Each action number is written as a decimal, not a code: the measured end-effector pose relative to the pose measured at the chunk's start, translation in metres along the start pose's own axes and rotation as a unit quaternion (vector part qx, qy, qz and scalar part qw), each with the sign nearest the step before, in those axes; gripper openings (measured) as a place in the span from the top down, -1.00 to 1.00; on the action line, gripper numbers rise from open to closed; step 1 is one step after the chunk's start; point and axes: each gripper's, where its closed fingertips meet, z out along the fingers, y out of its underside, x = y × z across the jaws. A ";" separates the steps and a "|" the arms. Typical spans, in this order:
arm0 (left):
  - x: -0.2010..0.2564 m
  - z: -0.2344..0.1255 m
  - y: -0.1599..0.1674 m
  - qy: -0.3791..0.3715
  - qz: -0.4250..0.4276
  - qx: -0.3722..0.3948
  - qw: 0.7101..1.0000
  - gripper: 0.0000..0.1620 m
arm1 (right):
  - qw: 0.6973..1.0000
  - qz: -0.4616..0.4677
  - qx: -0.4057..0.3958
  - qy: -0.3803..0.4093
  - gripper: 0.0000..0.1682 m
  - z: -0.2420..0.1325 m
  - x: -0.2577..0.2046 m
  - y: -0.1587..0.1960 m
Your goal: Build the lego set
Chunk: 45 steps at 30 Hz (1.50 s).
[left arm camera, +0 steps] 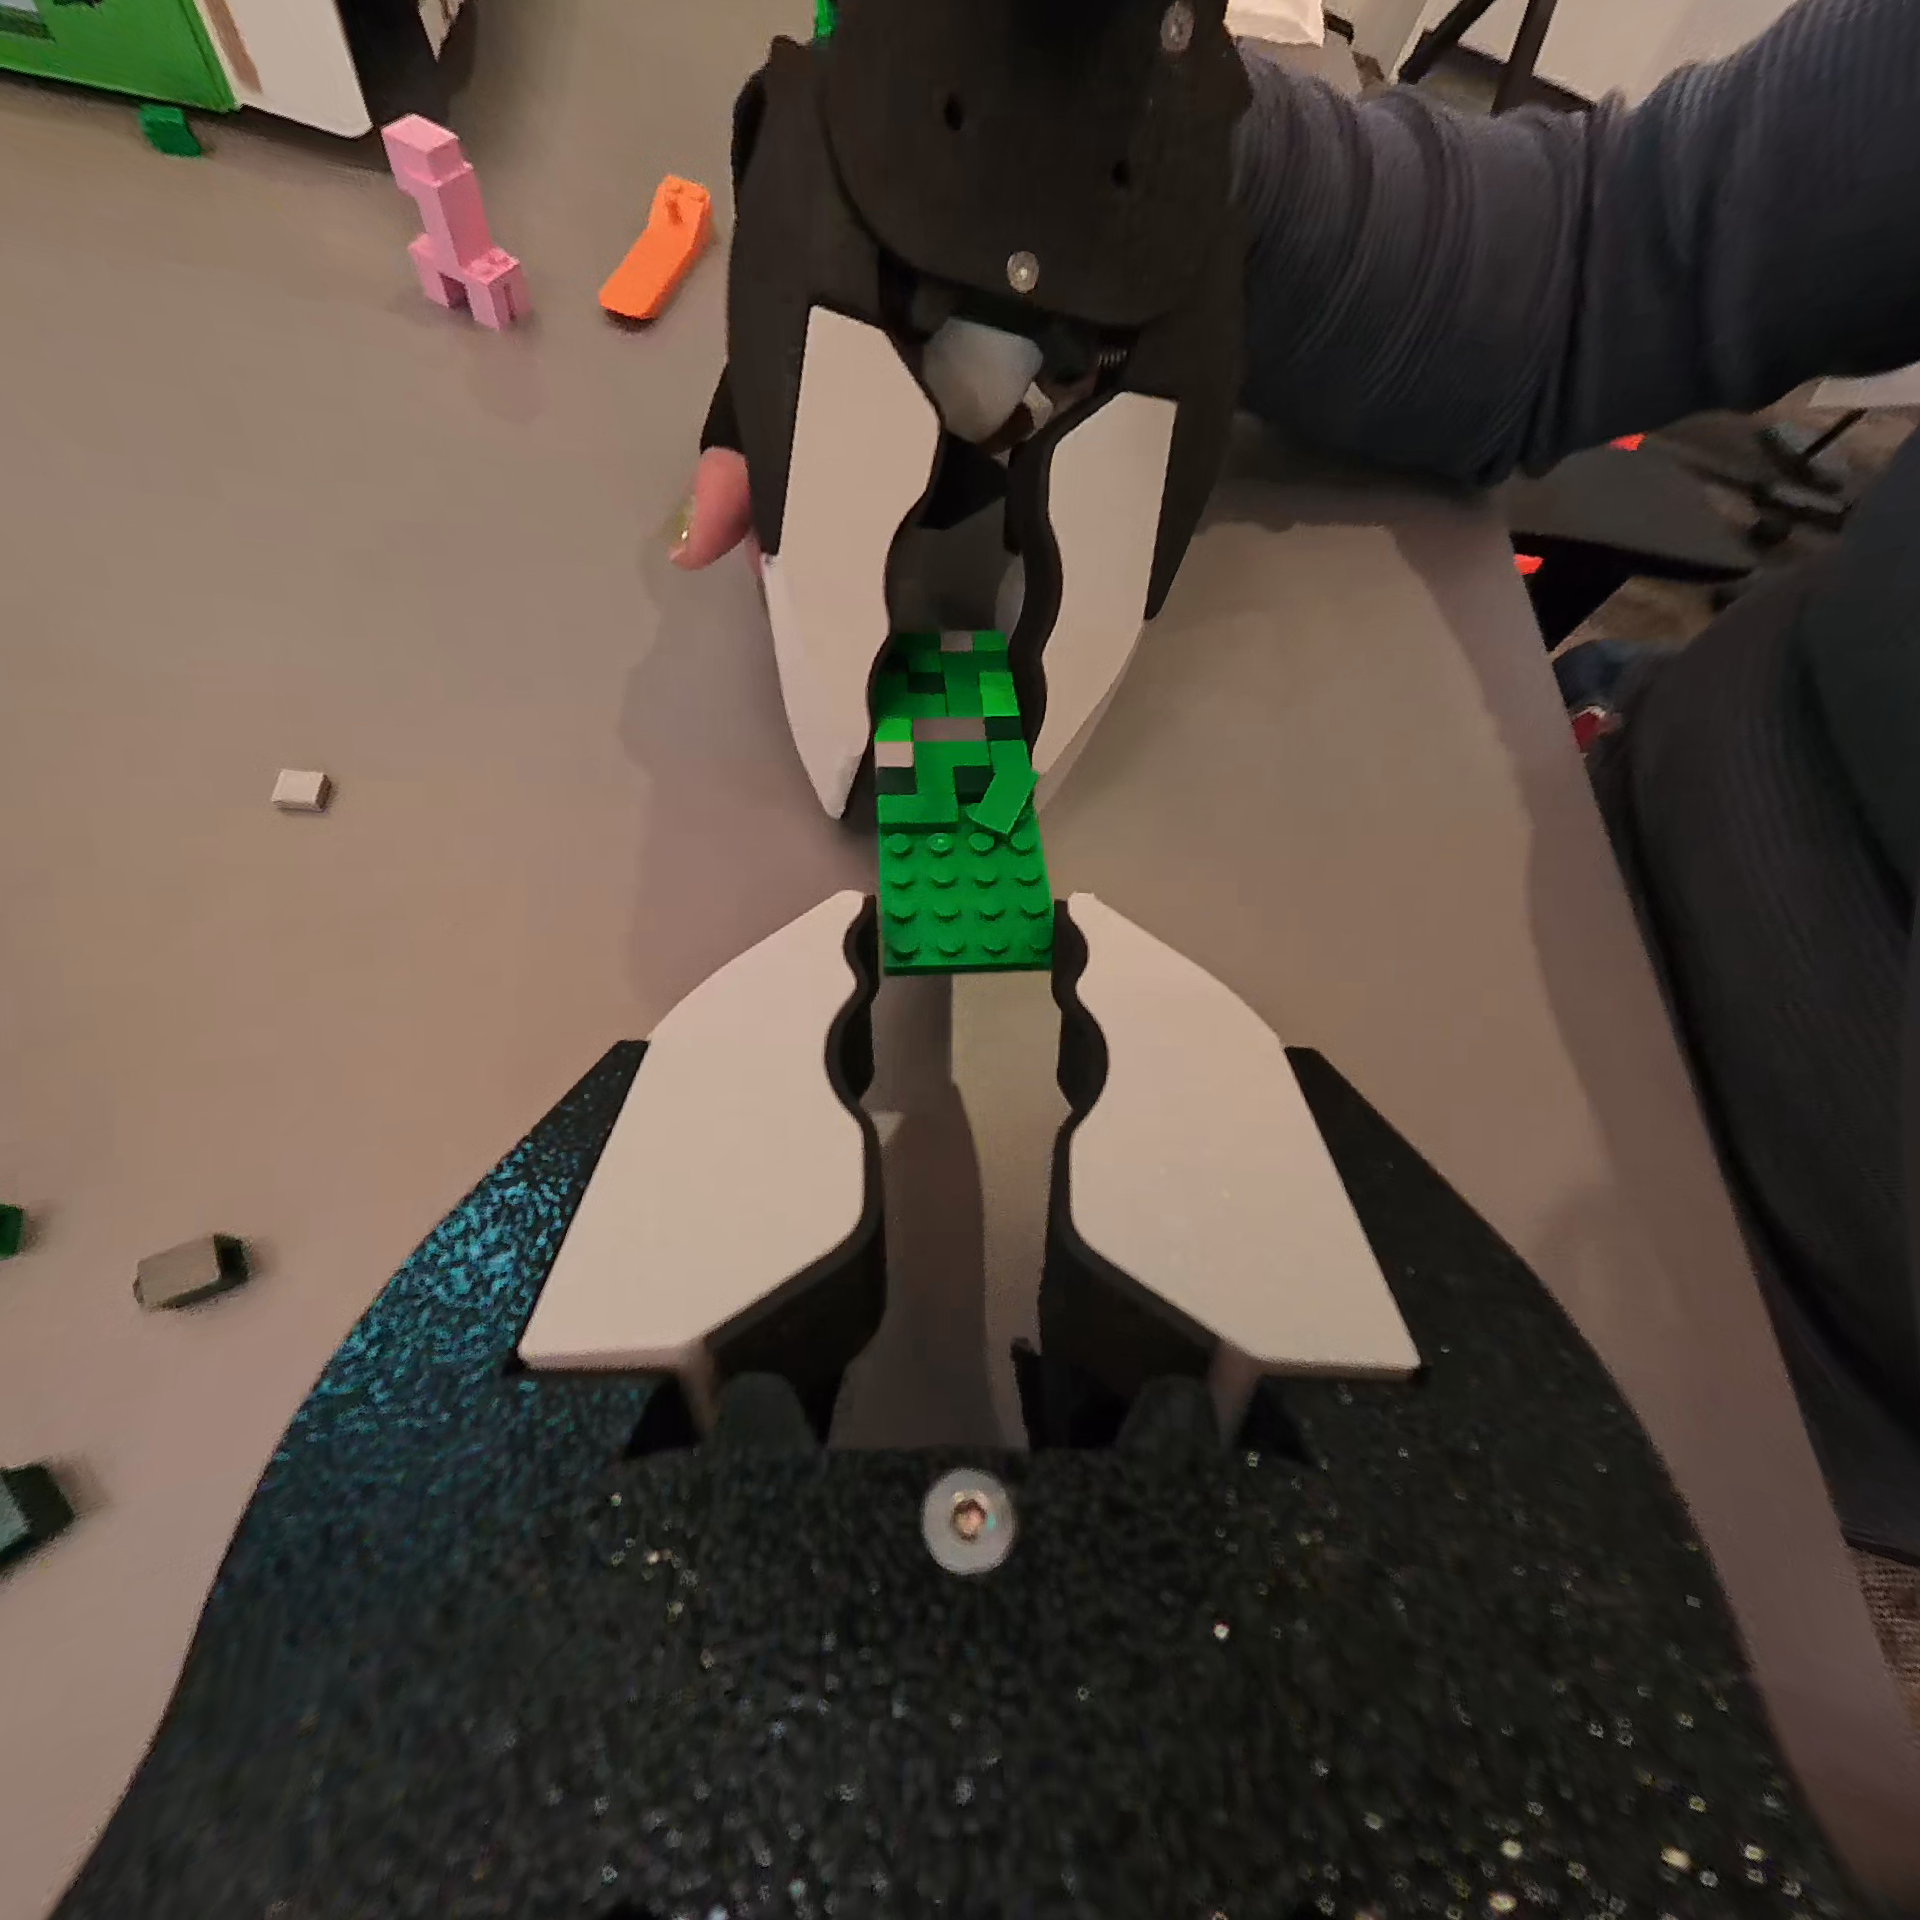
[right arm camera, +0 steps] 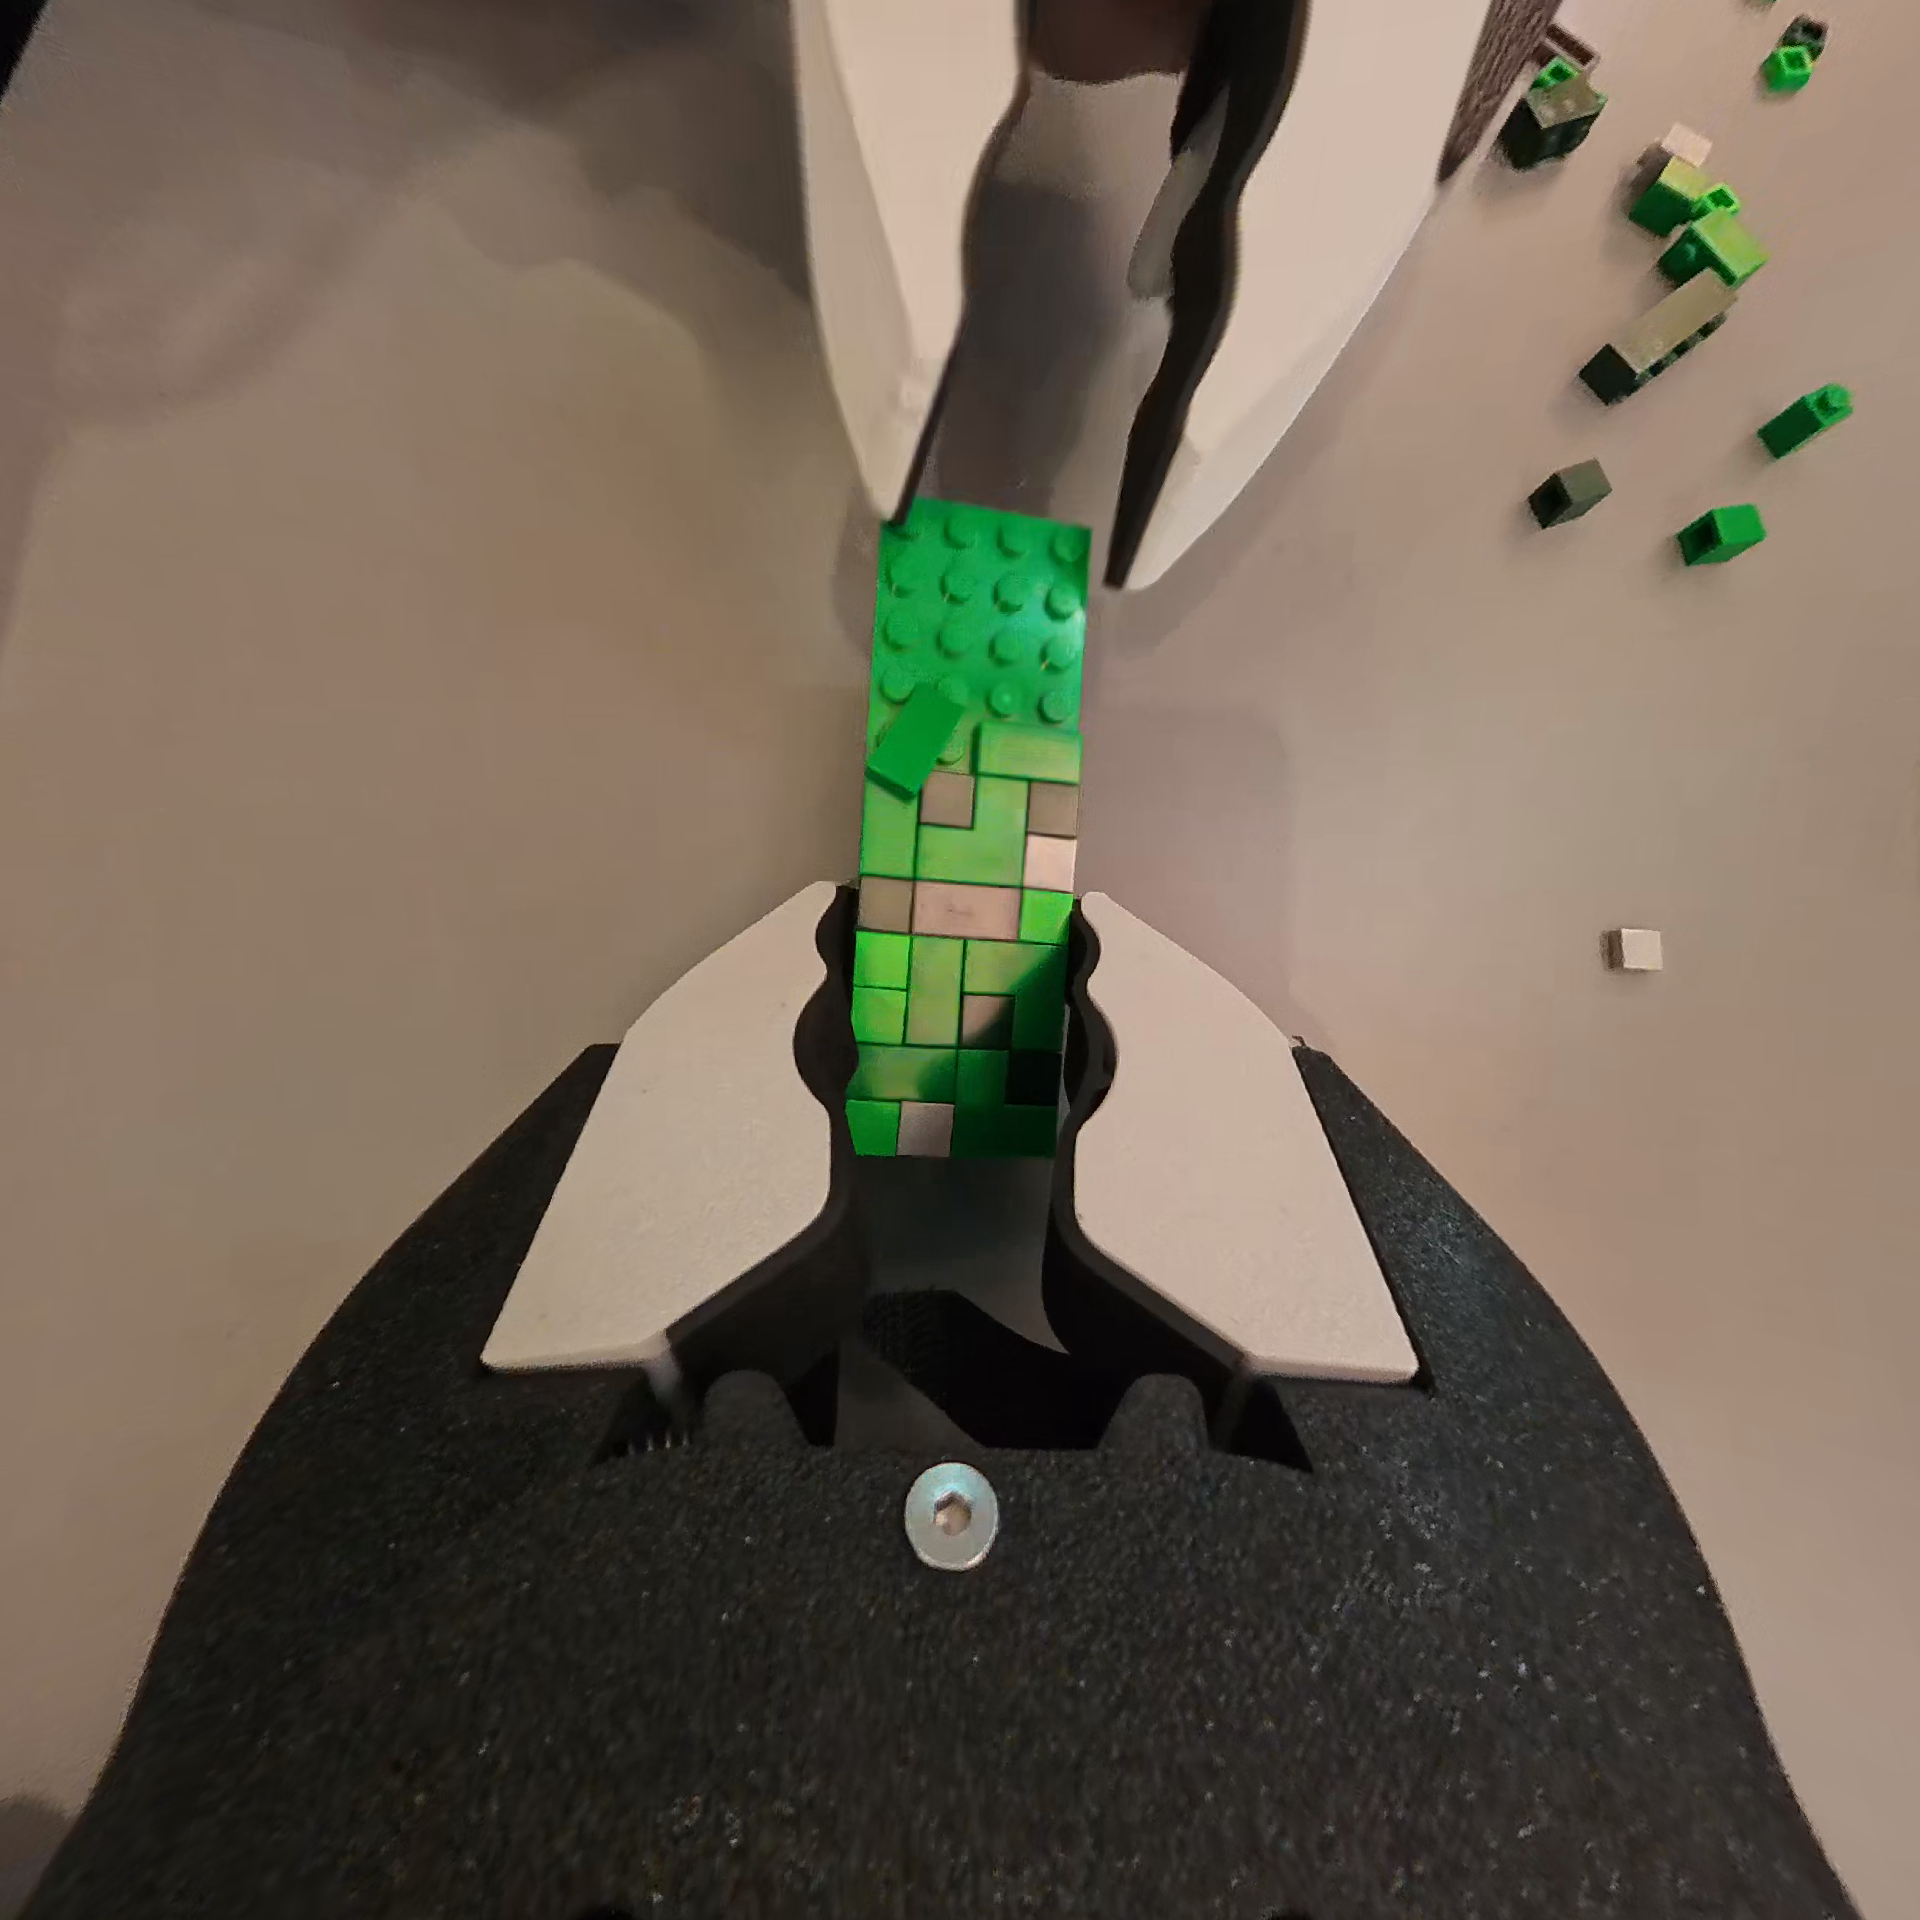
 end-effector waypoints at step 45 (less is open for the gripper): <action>-0.006 -0.002 0.005 0.214 -0.481 0.096 0.845 0.95 | 0.998 -0.019 0.015 0.058 0.57 0.004 0.011 -0.015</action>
